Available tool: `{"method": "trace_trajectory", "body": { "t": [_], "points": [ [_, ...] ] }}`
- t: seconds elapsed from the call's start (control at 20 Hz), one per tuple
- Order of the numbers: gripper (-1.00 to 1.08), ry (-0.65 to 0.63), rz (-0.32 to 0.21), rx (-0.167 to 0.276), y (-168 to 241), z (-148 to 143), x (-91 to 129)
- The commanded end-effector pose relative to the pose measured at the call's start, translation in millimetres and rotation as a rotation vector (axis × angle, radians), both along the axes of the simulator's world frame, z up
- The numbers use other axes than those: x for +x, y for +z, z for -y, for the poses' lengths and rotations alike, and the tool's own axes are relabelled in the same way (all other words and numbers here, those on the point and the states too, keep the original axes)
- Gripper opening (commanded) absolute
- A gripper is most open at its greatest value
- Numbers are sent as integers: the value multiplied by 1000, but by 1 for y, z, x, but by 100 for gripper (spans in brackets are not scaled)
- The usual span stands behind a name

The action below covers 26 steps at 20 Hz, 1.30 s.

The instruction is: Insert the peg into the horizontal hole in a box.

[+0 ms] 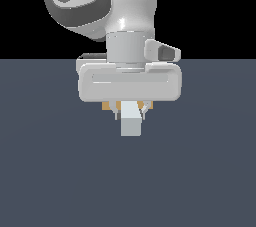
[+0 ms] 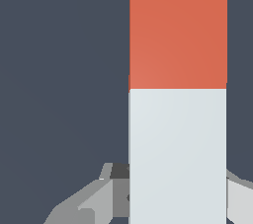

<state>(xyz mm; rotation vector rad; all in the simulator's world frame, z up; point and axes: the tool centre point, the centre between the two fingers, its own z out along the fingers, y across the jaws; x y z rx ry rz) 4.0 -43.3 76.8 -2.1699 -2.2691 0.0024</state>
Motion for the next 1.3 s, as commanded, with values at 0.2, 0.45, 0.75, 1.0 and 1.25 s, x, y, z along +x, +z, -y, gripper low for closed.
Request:
{"method": "trace_trajectory", "body": {
  "t": [0.2, 0.45, 0.75, 1.0, 1.25],
  "points": [
    [-100, 9, 3, -1, 15, -44, 2],
    [-100, 11, 2, -1, 18, -53, 3],
    [-100, 12, 1, 0, 17, -53, 3],
    [-100, 14, 4, 0, 19, -53, 5],
    [-100, 14, 2, 0, 17, -59, 3]
  ]
}}
